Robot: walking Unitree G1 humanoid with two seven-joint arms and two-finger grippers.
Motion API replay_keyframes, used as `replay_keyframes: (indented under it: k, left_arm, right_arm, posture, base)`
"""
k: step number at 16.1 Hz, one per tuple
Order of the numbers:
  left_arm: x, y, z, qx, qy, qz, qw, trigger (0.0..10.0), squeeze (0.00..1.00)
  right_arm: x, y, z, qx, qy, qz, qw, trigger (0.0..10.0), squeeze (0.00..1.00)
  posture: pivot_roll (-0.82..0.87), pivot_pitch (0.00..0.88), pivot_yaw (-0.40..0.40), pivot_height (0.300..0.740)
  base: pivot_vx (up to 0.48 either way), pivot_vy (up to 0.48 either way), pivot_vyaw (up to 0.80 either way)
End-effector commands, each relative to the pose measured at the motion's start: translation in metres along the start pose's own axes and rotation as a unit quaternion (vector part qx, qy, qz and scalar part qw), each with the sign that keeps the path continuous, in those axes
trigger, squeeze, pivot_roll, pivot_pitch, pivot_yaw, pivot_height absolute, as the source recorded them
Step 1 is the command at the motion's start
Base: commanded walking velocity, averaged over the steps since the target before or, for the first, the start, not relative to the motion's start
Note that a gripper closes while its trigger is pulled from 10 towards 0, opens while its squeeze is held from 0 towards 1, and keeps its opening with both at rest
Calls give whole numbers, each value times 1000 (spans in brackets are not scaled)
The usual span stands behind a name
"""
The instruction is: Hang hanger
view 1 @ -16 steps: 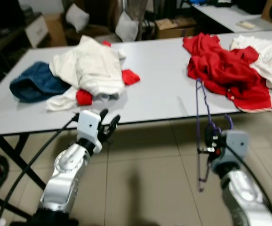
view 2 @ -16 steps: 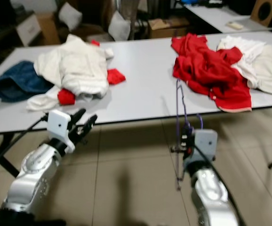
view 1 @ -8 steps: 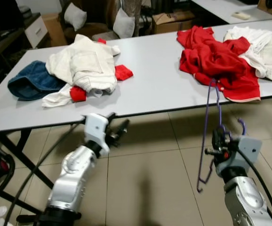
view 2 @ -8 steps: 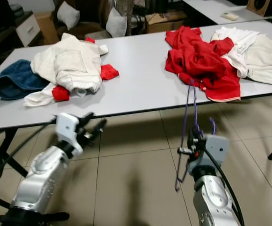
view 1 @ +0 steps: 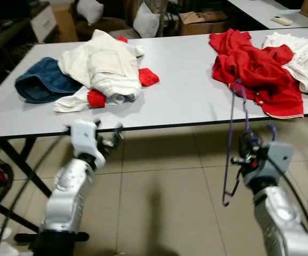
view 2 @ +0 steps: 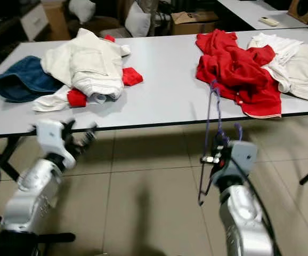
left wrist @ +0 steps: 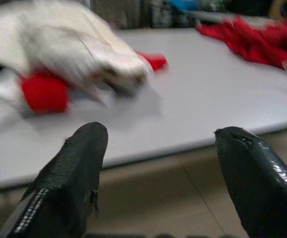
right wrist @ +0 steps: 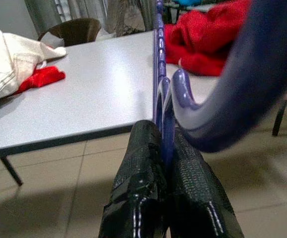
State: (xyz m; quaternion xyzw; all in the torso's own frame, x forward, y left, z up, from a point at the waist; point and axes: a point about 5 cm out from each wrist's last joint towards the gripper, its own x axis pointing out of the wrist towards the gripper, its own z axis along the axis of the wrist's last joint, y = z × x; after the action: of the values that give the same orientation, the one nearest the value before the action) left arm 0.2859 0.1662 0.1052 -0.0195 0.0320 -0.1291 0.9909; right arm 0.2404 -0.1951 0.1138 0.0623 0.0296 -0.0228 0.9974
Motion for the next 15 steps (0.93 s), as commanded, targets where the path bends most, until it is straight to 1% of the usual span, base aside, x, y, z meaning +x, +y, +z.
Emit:
replay_keyframes:
  k: [1, 2, 3, 4, 5, 6, 7, 9, 10, 11, 12, 13, 14, 15]
  left_arm:
    - [2, -9, 3, 3, -14, -17, 1000, 10000, 1000]
    - [7, -11, 8, 7, -30, -10, 999, 10000, 878]
    - [8, -8, 9, -1, -33, -1, 999, 10000, 831]
    - [7, -4, 6, -6, -21, 6, 1000, 10000, 820]
    - [5, -2, 6, -6, -17, 8, 1000, 10000, 827]
    - [3, -1, 8, 2, -21, 11, 1000, 10000, 827]
    - [3, -3, 5, 4, -8, -4, 1000, 10000, 820]
    - [6, -7, 5, 11, -14, -17, 1000, 10000, 831]
    - [7, -9, 6, 10, -16, -13, 1000, 10000, 827]
    - [7, -10, 8, 9, -25, -6, 1000, 10000, 835]
    - [8, -10, 8, 3, -34, 10, 999, 10000, 831]
    - [10, -9, 7, 9, -30, 21, 999, 10000, 843]
    - [11, -7, 9, 12, -37, 23, 999, 10000, 847]
    - [11, -4, 14, 5, -52, 18, 998, 10000, 843]
  right_arm:
    - [5, 1, -1, 1, 11, -1, 1000, 10000, 0]
    - [8, 7, -4, -10, 20, 11, 1000, 10000, 0]
    - [6, 14, -6, -12, 21, 26, 999, 10000, 0]
    - [3, 17, -8, -8, 20, 28, 999, 10000, 0]
    - [0, 18, -10, 3, 24, 21, 999, 10000, 0]
    - [-3, 19, -10, 3, 23, 29, 999, 10000, 0]
    - [-8, 19, -14, 3, 25, 32, 999, 10000, 0]
    - [-10, 14, -19, 8, 31, 15, 999, 10000, 0]
    - [-10, 12, -20, 4, 33, 11, 999, 10000, 0]
    - [-8, 14, -16, 3, 28, 18, 999, 10000, 0]
    - [-6, 15, -13, -6, 25, 29, 999, 10000, 0]
    - [-4, 16, -10, -8, 21, 36, 999, 10000, 0]
    - [-2, 14, -6, -25, 16, 29, 999, 10000, 0]
    - [1, 12, -4, -54, 18, 19, 998, 10000, 0]
  posture:
    - [-110, 0, 24, 740]
    - [-111, 0, 26, 740]
    - [-114, 0, 39, 740]
    - [-118, 0, 46, 740]
    - [-122, 0, 60, 740]
    - [-123, 0, 75, 740]
    - [-133, 0, 93, 740]
    - [-140, 0, 97, 740]
    - [-138, 0, 95, 740]
    - [-151, 0, 96, 740]
    - [-153, 0, 91, 740]
    - [-150, 0, 88, 740]
    - [-155, 0, 88, 740]
    - [-155, 0, 88, 740]
  base:
    - [0, 0, 0]
    - [0, 0, 0]
    - [0, 0, 0]
    - [0, 0, 0]
    - [0, 0, 0]
    - [0, 0, 0]
    - [0, 0, 0]
    - [0, 0, 0]
    - [0, 0, 0]
    - [0, 0, 0]
    - [0, 0, 0]
    - [0, 0, 0]
    - [0, 0, 0]
    - [0, 0, 0]
